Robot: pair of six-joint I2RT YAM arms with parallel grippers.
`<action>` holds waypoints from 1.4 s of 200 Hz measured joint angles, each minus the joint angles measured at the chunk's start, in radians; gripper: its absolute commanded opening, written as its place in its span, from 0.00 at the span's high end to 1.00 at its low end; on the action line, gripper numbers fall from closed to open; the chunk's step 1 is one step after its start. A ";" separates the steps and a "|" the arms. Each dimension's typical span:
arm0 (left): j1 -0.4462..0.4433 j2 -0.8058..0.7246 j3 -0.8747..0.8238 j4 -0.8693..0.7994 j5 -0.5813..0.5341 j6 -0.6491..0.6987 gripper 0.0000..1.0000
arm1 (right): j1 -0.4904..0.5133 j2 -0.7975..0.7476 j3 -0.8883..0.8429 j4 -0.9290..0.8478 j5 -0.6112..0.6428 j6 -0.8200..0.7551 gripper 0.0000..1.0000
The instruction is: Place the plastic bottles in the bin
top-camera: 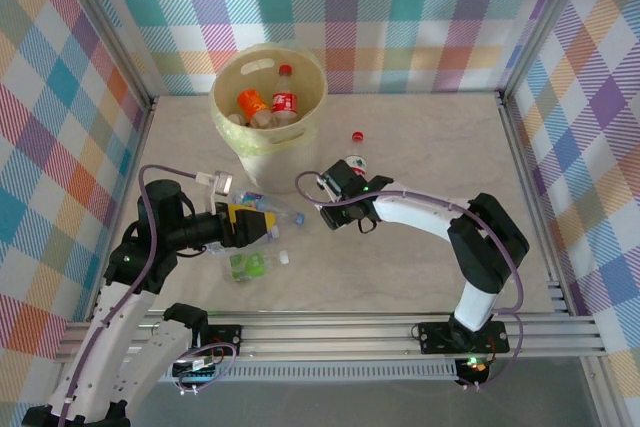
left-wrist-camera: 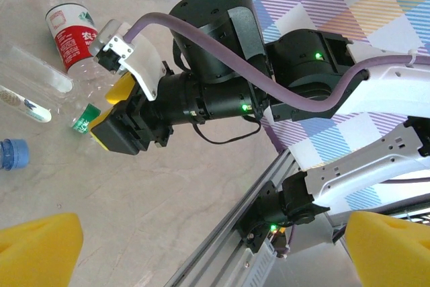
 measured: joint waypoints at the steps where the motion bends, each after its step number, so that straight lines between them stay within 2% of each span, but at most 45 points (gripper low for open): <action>1: 0.000 0.000 0.000 0.000 0.000 0.000 0.00 | -0.001 0.000 0.000 0.000 0.000 0.000 0.43; 95: 0.000 -0.008 0.000 0.000 -0.001 -0.020 0.00 | -0.010 0.112 0.064 -0.016 0.006 -0.006 0.42; 169: -0.002 0.011 0.000 0.000 0.000 -0.026 0.00 | -0.010 0.129 0.064 -0.002 -0.045 0.003 0.49; 280: -0.013 0.006 0.000 0.001 -0.011 -0.039 0.00 | -0.007 0.140 0.063 0.016 -0.053 0.012 0.59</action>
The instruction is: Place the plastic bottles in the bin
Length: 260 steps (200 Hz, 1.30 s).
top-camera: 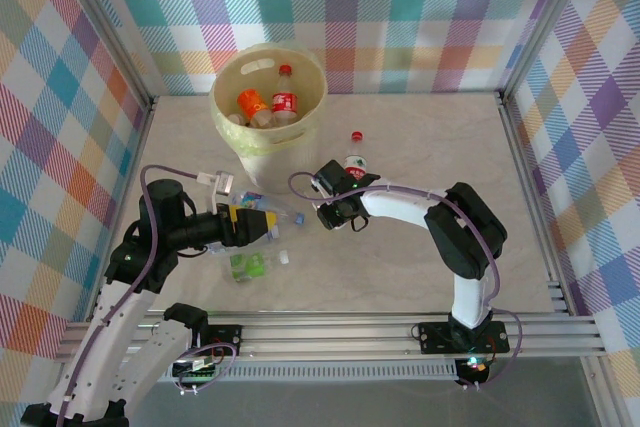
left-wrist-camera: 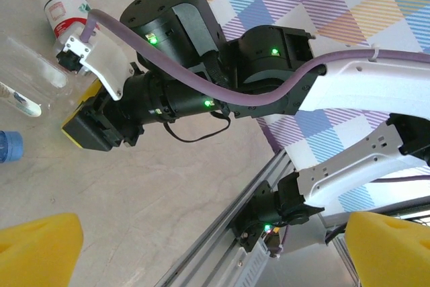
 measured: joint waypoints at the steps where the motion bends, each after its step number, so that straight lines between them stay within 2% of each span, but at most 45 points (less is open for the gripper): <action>1: 0.000 0.000 0.000 0.000 0.000 -0.002 0.00 | 0.000 0.000 0.000 0.000 0.000 0.000 0.60; 54: -0.008 -0.014 -0.023 0.049 -0.039 -0.084 0.00 | 0.008 -0.061 -0.088 0.045 -0.018 0.045 0.62; 121: -0.060 0.016 -0.125 0.096 -0.113 -0.231 0.01 | 0.013 -0.315 -0.286 0.051 -0.089 0.172 0.61; 165: -0.157 0.109 -0.148 0.198 -0.189 -0.346 0.03 | 0.015 -0.531 -0.375 0.082 -0.187 0.268 0.61; 198: -0.206 0.206 -0.150 0.309 -0.232 -0.423 0.00 | 0.025 -0.665 -0.391 0.096 -0.269 0.325 0.61; 260: -0.257 0.363 -0.036 0.347 -0.298 -0.451 0.00 | 0.112 -0.715 -0.386 0.112 -0.332 0.374 0.61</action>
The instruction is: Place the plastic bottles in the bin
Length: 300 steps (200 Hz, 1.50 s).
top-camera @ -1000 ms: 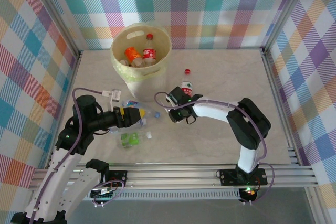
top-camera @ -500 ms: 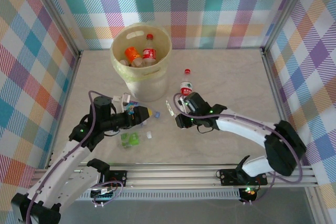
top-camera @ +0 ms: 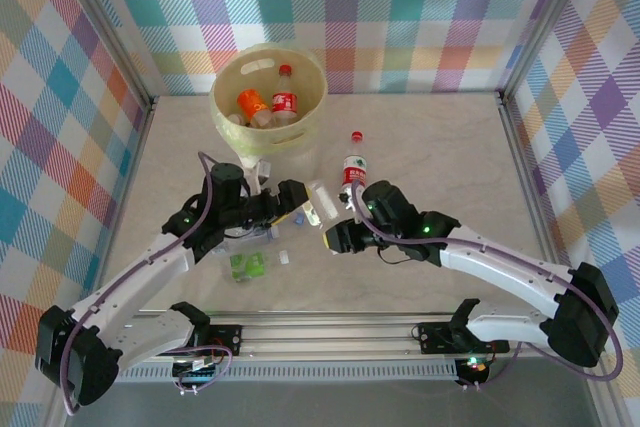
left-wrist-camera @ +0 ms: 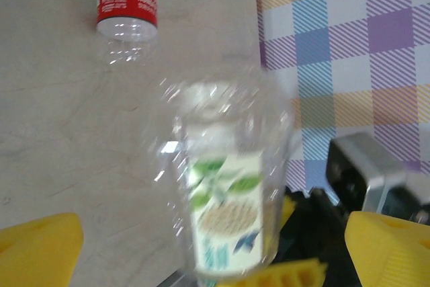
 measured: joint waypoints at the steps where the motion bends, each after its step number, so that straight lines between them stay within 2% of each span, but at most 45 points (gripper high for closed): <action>1: -0.001 0.001 0.002 0.000 0.000 0.000 0.00 | 0.002 0.000 0.001 0.000 0.000 0.000 0.61; 54: -0.024 0.038 0.034 -0.044 -0.058 0.008 0.04 | 0.043 0.006 0.026 0.003 0.011 0.010 0.61; 76: -0.024 0.045 0.034 -0.052 -0.063 0.007 0.13 | 0.051 0.026 0.029 0.007 0.013 0.011 0.61; 114: -0.024 0.045 0.036 -0.056 -0.061 0.008 0.23 | 0.064 0.062 0.042 0.006 0.031 0.010 0.61; 125: -0.024 0.045 0.038 -0.061 -0.062 0.007 0.22 | 0.066 0.064 0.044 0.006 0.037 0.010 0.61; 143: -0.024 0.046 0.038 -0.061 -0.061 0.010 0.14 | 0.072 0.065 0.048 0.006 0.045 0.010 0.61; 170: -0.025 0.051 0.038 -0.062 -0.061 0.009 0.15 | 0.079 0.068 0.058 0.007 0.049 0.009 0.62; 191: -0.025 0.053 0.038 -0.061 -0.061 0.007 0.21 | 0.079 0.070 0.060 0.007 0.049 0.008 0.61; 243: -0.025 0.061 0.047 -0.062 -0.061 0.008 0.27 | 0.087 0.072 0.060 0.007 0.058 0.006 0.61; 270: -0.025 0.072 0.051 -0.063 -0.066 0.008 0.36 | 0.090 0.072 0.060 0.007 0.074 0.006 0.60; 300: -0.025 0.072 0.053 -0.064 -0.070 0.003 0.42 | 0.092 0.072 0.060 0.007 0.083 0.002 0.55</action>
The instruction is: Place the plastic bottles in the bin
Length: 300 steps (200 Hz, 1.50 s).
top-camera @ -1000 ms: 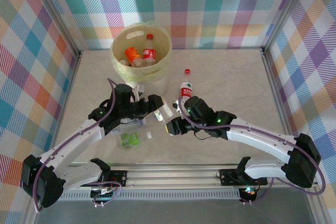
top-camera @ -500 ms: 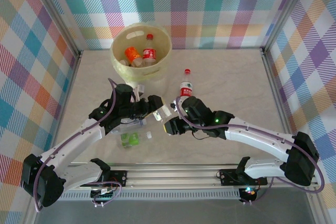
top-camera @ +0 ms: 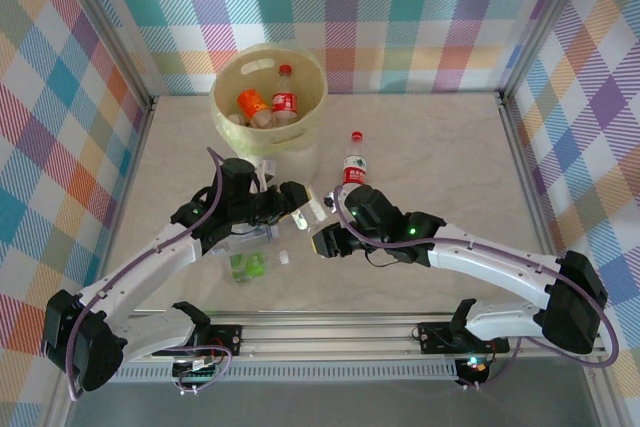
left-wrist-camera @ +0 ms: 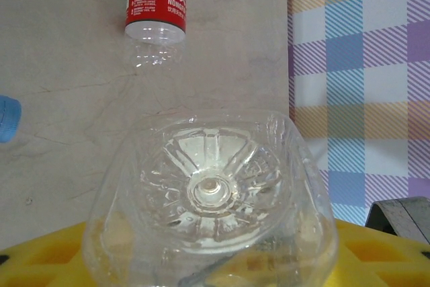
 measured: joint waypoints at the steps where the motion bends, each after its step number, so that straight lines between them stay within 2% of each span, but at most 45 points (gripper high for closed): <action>1: 0.000 0.000 0.000 0.000 0.000 0.000 0.42 | 0.000 0.000 0.000 0.000 0.000 0.000 0.54; 41: 0.000 0.000 0.061 -0.051 -0.013 0.021 0.43 | 0.005 -0.002 0.000 0.000 0.013 -0.016 0.30; 85: 0.031 0.019 0.271 -0.175 -0.030 0.104 0.44 | 0.006 -0.089 -0.017 -0.003 0.039 -0.029 0.17; 142: 0.154 0.177 0.663 -0.295 -0.021 0.225 0.43 | 0.006 -0.210 -0.040 -0.048 0.101 -0.038 0.03; 180: 0.242 0.344 0.956 -0.349 -0.026 0.287 0.43 | 0.006 -0.216 -0.040 -0.084 0.145 -0.041 0.01; 220: 0.334 0.529 1.181 -0.392 -0.026 0.315 0.43 | 0.006 -0.230 -0.040 -0.106 0.173 -0.040 0.01; 262: 0.405 0.669 1.242 -0.412 -0.023 0.324 0.41 | 0.006 -0.255 -0.040 -0.129 0.202 -0.037 0.01; 300: 0.438 0.752 1.244 -0.451 0.003 0.335 0.36 | 0.006 -0.236 -0.034 -0.151 0.254 -0.025 0.04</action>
